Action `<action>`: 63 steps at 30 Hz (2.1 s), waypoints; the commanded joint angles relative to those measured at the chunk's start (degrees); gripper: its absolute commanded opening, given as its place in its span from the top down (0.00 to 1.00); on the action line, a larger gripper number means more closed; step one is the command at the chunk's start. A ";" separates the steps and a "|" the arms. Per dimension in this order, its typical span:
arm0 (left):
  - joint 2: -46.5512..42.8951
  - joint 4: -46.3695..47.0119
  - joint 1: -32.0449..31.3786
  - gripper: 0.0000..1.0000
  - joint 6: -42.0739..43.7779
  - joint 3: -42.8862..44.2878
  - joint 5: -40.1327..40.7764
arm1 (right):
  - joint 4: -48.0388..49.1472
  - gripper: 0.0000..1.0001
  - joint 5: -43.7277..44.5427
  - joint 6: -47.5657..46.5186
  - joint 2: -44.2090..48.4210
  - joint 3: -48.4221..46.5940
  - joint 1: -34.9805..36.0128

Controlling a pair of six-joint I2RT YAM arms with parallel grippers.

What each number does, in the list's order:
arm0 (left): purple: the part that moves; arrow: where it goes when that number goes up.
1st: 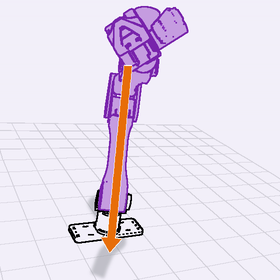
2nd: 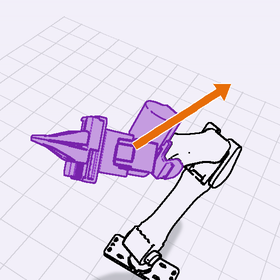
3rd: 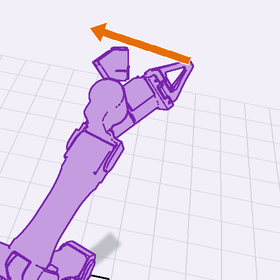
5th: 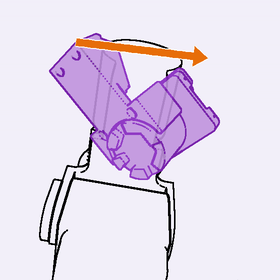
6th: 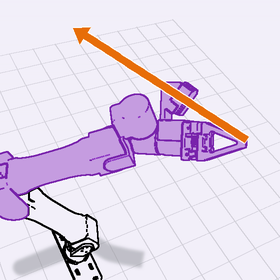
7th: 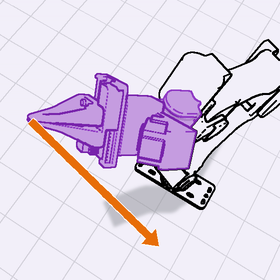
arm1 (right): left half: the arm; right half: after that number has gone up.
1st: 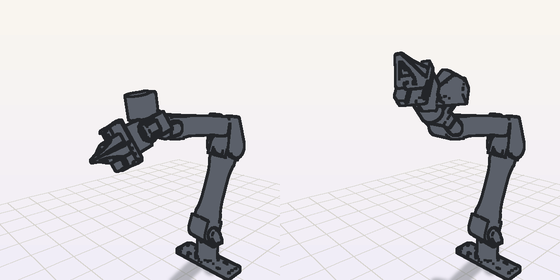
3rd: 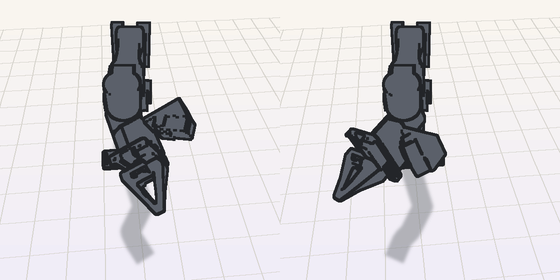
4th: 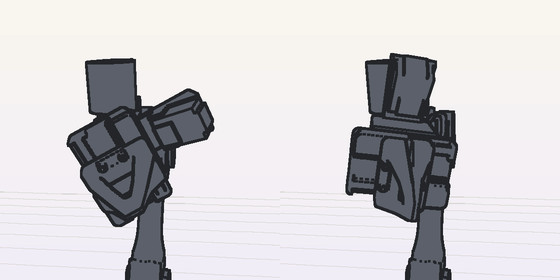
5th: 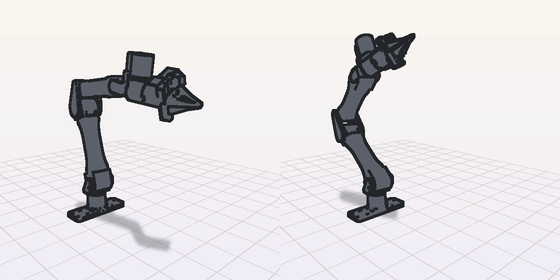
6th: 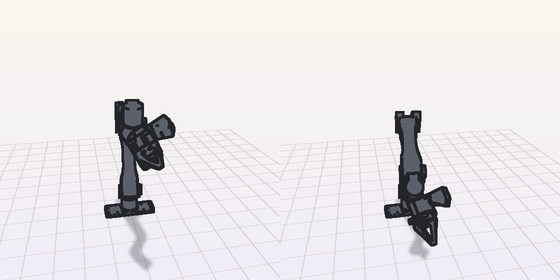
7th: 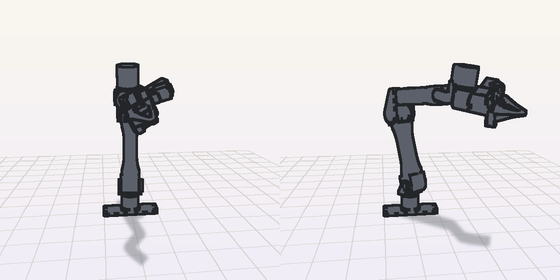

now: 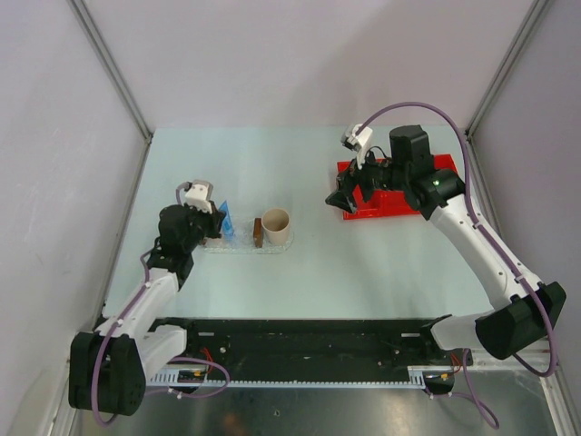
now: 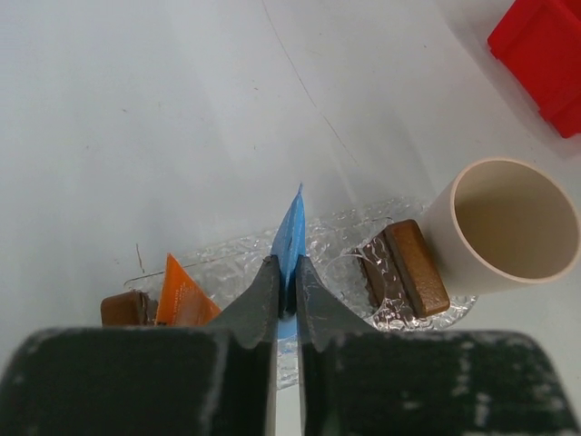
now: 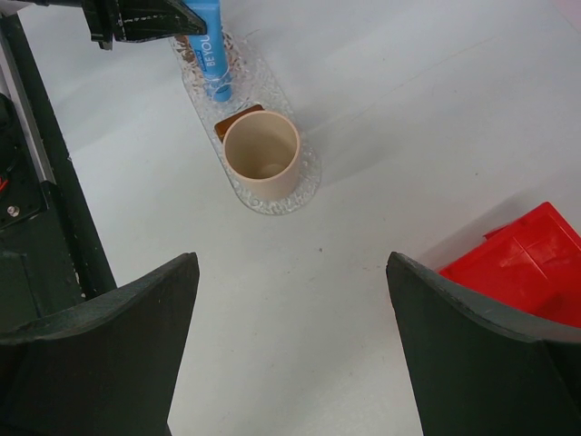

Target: Prepare toiletry sets of a toothbrush and toothpaste on the tray

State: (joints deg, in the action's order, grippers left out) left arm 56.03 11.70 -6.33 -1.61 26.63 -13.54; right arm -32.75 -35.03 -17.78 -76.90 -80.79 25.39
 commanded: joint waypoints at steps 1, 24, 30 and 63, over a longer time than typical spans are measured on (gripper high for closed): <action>0.04 3.68 0.61 0.84 0.29 -0.35 -1.66 | 0.32 0.11 -1.01 -0.68 1.93 0.02 -0.25; -3.03 3.06 2.28 0.48 0.90 -0.09 -4.56 | -0.56 0.11 -1.10 -1.11 2.55 0.02 -0.78; -4.70 2.97 2.37 0.46 0.99 -0.09 -6.41 | -0.56 0.11 -1.19 -1.03 2.37 0.02 -0.78; -9.79 1.74 2.28 0.38 1.34 1.49 -8.35 | -0.56 0.11 -1.27 -1.20 2.11 0.55 -0.95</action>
State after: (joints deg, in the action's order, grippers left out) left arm 48.31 12.75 -4.58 -1.52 26.30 -21.37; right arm -34.04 -35.40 -18.55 -76.25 -80.47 24.73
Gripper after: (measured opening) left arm 0.608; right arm 0.893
